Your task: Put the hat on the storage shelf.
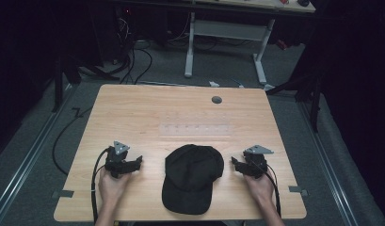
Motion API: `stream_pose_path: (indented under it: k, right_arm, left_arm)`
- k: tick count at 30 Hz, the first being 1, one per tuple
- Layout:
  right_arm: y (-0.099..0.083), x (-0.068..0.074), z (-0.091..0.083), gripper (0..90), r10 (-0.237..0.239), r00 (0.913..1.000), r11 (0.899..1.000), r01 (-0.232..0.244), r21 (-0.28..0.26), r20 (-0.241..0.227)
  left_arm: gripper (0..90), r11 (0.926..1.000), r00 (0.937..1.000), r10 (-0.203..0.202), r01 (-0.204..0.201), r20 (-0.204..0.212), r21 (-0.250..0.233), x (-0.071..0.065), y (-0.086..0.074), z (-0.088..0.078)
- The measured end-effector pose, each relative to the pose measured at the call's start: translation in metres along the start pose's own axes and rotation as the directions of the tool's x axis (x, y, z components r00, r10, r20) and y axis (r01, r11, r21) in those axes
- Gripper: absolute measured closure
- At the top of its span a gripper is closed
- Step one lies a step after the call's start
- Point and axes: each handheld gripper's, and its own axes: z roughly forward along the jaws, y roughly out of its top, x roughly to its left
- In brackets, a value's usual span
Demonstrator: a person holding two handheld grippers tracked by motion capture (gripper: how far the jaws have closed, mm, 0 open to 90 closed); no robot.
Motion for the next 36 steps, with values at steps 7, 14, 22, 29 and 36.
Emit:
stream_pose_path:
  k: [7,14,22,29,36]
  right_arm:
    - [0.0,0.001,-0.006,48.7,0.019,0.9998,1.0,-0.019,-0.005,0.006]
    - [0.009,0.007,-0.028,49.0,0.081,0.9917,0.994,-0.087,-0.063,-0.1]
    - [0.016,0.017,-0.028,47.9,0.116,0.9772,0.99,-0.128,-0.058,-0.177]
    - [0.027,0.028,-0.023,47.4,0.113,0.9673,0.991,-0.126,-0.044,-0.227]
    - [0.037,0.036,-0.005,48.0,0.124,0.9597,0.992,-0.128,0.002,-0.252]
  left_arm:
    - [23.6,1.0,1.0,0.0,0.0,0.0,0.0,0.0,0.0,0.0]
    - [23.6,1.0,1.0,0.0,0.0,0.0,0.0,0.0,0.0,0.0]
    - [23.5,1.0,1.0,0.0,0.0,0.0,-0.001,0.0,0.0,0.0]
    - [23.5,1.0,1.0,0.003,-0.003,-0.001,0.0,0.0,0.0,0.001]
    - [23.5,1.0,1.0,0.003,-0.003,-0.001,0.001,0.0,0.0,0.001]
